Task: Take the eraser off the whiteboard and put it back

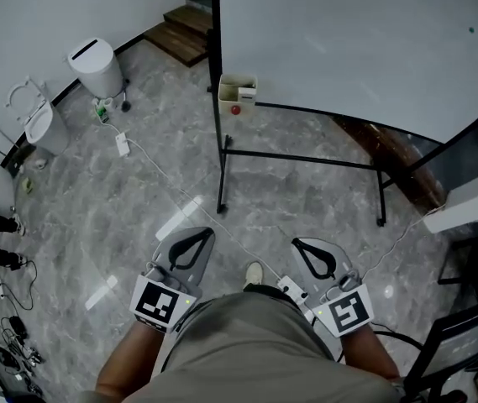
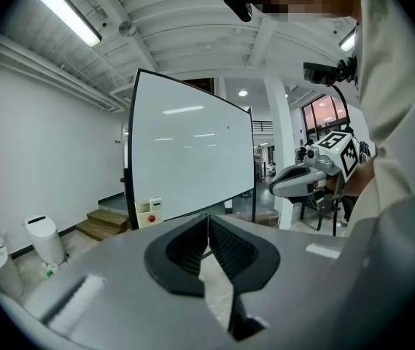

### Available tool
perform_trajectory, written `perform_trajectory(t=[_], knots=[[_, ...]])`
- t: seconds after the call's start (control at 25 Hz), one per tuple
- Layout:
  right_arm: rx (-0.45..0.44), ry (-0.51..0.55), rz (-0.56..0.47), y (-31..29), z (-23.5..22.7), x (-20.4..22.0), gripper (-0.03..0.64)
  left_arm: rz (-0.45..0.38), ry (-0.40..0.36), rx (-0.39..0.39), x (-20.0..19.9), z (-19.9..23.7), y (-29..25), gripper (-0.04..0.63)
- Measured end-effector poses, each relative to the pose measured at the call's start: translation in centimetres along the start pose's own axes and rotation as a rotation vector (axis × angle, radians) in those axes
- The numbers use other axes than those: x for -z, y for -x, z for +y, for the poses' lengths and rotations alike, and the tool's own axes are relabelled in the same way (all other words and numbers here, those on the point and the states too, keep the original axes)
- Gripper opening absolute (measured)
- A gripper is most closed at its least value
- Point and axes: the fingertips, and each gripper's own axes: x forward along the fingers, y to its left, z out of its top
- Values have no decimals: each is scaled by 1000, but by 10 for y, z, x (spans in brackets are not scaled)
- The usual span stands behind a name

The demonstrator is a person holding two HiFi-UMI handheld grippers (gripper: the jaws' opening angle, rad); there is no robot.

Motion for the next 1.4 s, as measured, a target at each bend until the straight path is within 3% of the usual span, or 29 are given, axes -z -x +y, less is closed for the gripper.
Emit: perform_trajectory(t=[0.24, 0.44, 0.76, 1.08, 1.4], knots=[[24, -11, 28, -11, -64, 14, 3, -14, -36, -14, -10, 30, -77, 63], [53, -32, 63, -29, -89, 19, 2, 5, -37, -6, -11, 64, -130, 101], [188, -71, 88, -58, -129, 6, 2, 25, -88, 48, -16, 136, -213, 152], [285, -55, 127, -88, -154, 5, 3, 55, -181, 131, -12, 191, -291, 193], [395, -90, 173, -107, -170, 10, 2, 131, -301, 283, 10, 212, -355, 229]])
